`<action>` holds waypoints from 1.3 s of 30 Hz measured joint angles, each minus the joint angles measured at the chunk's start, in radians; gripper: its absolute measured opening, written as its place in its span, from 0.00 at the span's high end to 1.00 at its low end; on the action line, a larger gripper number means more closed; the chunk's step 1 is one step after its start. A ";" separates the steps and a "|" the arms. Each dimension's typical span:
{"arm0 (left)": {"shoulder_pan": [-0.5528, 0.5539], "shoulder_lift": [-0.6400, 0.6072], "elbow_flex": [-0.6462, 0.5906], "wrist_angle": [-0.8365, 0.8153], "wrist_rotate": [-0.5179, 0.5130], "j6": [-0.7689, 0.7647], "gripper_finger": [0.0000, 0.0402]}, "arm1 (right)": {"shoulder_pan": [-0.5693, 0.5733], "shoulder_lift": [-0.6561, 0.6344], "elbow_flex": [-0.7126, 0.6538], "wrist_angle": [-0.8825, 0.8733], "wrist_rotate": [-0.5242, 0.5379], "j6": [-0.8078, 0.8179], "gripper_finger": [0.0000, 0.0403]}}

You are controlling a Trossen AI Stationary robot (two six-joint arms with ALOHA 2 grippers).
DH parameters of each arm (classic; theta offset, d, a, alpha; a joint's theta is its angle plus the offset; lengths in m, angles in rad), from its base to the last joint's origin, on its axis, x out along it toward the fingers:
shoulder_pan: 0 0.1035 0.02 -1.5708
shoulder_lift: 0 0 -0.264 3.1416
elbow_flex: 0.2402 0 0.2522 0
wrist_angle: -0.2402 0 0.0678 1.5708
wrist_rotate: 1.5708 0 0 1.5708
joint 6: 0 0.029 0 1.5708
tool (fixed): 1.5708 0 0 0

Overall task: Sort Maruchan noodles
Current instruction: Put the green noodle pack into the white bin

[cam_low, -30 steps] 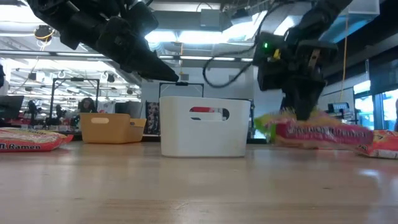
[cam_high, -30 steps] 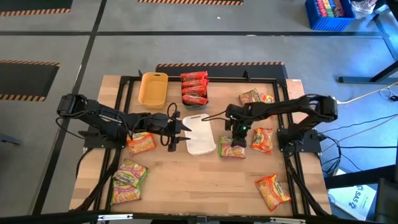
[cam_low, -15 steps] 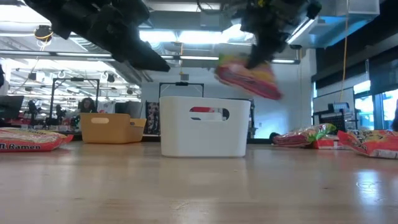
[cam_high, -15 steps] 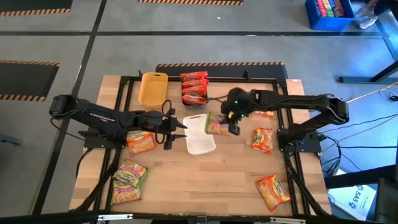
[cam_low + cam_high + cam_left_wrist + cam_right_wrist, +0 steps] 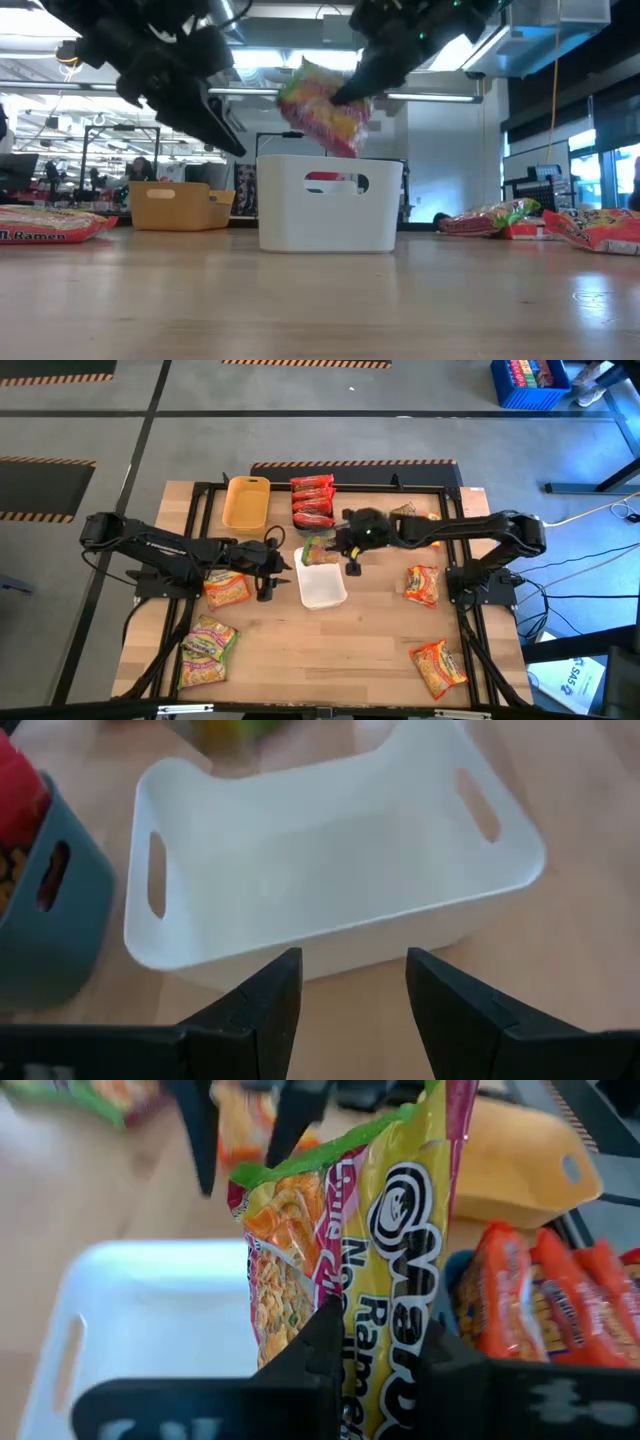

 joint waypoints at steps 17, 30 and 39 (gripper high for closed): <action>0.107 0.037 0.000 0.001 -0.007 -0.066 0.57 | 0.057 0.210 0.000 0.069 0.342 -0.115 0.91; 0.123 0.037 0.000 0.005 -0.068 -0.097 0.57 | 0.055 0.221 0.001 0.039 0.306 -0.054 0.91; 0.122 0.037 0.000 0.009 -0.068 -0.097 0.57 | 0.056 0.282 0.008 0.089 0.374 -0.055 0.89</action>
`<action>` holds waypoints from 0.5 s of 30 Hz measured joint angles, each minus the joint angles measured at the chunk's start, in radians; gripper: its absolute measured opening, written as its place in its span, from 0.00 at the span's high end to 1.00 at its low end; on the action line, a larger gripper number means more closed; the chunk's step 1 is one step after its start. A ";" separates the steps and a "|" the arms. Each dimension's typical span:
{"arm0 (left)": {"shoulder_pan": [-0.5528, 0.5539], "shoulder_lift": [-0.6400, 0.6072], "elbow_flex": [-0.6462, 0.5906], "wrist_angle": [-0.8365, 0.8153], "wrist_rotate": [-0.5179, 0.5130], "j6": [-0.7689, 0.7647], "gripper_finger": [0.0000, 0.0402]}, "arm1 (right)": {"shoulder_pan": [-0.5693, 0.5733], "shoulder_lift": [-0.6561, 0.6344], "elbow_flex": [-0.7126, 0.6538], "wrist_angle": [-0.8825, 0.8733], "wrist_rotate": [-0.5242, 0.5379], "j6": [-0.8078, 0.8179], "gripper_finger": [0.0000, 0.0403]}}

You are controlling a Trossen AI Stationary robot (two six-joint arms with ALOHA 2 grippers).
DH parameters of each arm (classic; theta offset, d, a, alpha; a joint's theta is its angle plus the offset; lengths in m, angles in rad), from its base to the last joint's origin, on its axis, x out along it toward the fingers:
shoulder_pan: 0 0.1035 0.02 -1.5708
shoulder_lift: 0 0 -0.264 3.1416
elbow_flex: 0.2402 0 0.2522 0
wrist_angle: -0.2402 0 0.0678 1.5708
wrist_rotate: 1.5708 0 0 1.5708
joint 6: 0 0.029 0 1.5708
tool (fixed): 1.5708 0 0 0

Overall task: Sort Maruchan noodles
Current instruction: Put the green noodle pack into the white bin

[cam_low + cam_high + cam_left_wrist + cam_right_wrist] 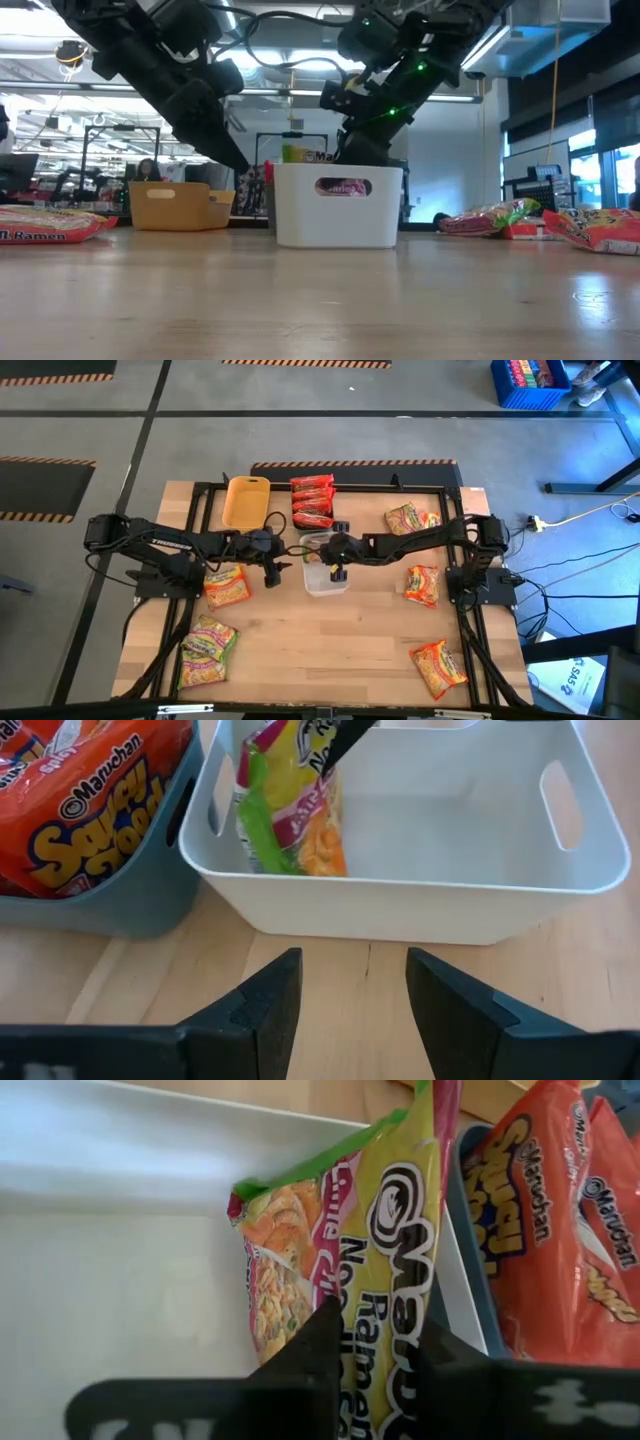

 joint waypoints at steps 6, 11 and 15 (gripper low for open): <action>0.000 0.000 0.000 0.000 0.013 0.000 0.57 | -0.001 0.002 -0.002 0.033 -0.019 0.021 0.73; 0.000 0.000 0.000 0.000 0.021 0.000 0.57 | 0.000 -0.001 -0.002 0.053 -0.020 0.046 0.53; 0.000 0.000 0.000 0.000 0.021 0.001 0.57 | 0.000 -0.011 -0.002 0.097 -0.016 0.053 0.43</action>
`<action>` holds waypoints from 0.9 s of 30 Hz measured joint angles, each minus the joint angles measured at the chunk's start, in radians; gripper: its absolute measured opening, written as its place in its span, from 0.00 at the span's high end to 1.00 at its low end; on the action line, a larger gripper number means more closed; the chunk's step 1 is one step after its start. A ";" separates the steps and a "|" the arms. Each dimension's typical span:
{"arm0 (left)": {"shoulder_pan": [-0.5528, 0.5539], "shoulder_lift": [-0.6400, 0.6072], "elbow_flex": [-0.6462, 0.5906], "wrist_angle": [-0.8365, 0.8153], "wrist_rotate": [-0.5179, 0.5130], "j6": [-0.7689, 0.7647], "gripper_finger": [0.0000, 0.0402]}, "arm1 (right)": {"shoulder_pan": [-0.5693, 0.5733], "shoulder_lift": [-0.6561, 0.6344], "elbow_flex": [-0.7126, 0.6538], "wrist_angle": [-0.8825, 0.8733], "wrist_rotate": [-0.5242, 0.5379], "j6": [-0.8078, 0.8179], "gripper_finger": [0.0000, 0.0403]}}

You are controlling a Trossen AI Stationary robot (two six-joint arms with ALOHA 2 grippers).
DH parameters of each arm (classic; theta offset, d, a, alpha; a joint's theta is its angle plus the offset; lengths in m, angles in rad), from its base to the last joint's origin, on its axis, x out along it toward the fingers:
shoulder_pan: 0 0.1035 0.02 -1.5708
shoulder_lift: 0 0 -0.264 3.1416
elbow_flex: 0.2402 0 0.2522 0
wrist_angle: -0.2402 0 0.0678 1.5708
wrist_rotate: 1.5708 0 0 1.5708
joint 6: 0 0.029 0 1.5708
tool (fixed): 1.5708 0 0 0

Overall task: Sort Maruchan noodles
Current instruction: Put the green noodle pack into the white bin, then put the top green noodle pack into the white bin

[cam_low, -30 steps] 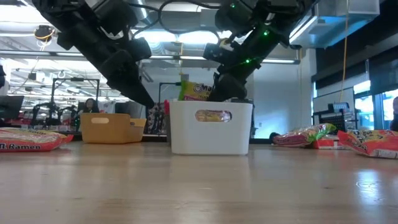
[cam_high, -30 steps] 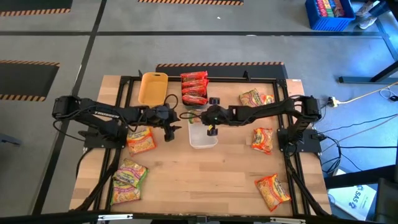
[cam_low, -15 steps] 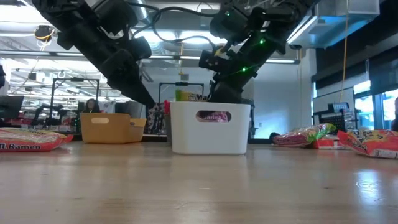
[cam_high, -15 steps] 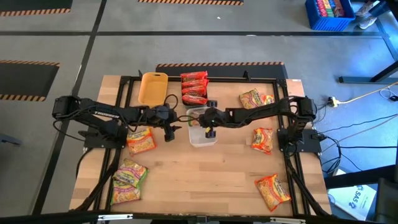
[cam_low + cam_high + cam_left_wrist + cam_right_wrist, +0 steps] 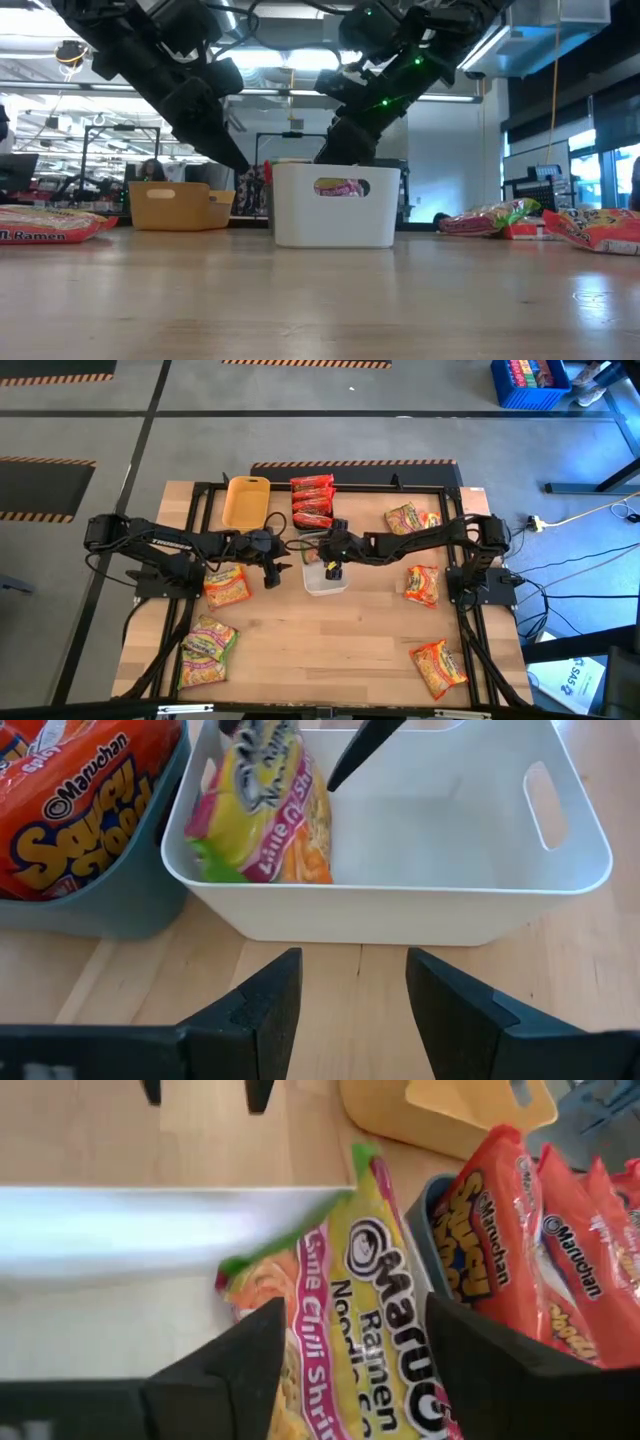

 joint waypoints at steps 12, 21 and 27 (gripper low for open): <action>0.000 0.000 0.000 -0.001 0.001 0.000 0.57 | 0.036 -0.121 0.101 -0.282 -0.029 0.056 0.41; -0.032 0.000 0.000 -0.001 -0.004 0.000 0.57 | -0.037 -0.462 -0.011 -0.695 0.084 0.270 0.51; -0.038 0.000 0.000 0.005 -0.007 0.000 0.57 | -0.263 -0.621 -0.156 -0.711 0.072 0.356 0.54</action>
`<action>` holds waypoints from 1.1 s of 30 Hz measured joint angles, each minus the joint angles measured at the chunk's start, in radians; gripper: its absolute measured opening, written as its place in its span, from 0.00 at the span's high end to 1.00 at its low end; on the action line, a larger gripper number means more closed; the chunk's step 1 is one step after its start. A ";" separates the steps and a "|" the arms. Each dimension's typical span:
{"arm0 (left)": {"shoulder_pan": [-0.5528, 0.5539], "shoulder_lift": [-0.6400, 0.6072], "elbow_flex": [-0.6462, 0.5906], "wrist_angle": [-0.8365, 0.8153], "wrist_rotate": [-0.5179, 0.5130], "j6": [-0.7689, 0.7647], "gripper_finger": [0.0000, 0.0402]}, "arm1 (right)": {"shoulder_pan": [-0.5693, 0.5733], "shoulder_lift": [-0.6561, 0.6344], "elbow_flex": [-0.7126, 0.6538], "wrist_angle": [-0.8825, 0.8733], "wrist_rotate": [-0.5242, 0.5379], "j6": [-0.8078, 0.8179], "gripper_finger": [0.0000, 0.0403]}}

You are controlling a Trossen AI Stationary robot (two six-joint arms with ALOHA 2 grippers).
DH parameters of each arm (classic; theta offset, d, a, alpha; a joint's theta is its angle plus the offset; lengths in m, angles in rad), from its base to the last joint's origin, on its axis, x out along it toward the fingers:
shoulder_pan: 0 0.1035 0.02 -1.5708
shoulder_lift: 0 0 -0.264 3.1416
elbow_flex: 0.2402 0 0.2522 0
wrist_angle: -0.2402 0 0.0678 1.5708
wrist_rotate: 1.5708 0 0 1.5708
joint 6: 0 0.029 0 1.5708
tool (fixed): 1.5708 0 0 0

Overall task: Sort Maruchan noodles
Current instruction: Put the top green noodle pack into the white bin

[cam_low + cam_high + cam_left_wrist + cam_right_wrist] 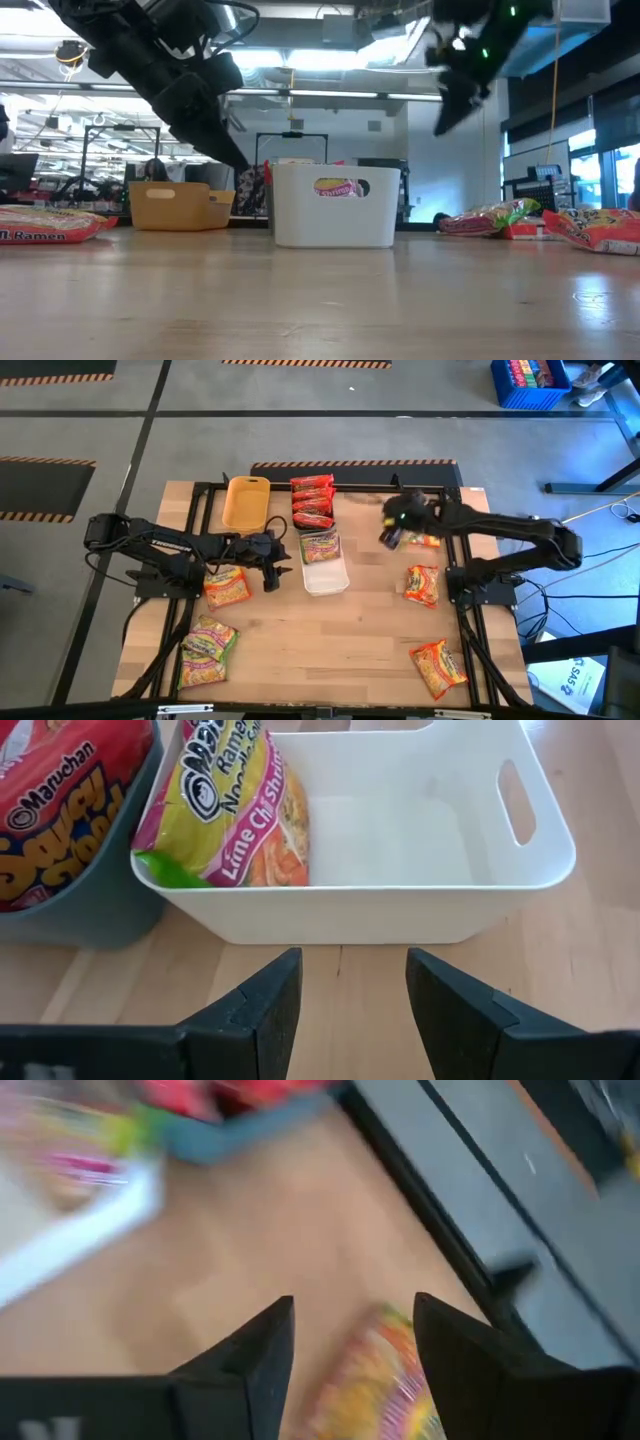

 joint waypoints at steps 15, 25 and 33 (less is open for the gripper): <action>0.001 0.000 0.000 0.039 0.000 0.001 0.57 | -0.458 0.089 -0.106 -0.056 0.030 0.051 0.55; 0.001 0.000 0.000 0.039 0.000 0.002 0.57 | -0.471 0.252 -0.106 -0.014 -0.115 0.002 0.55; 0.001 0.000 0.000 0.040 0.000 0.019 0.57 | -0.331 0.259 -0.106 0.085 -0.326 -0.147 0.55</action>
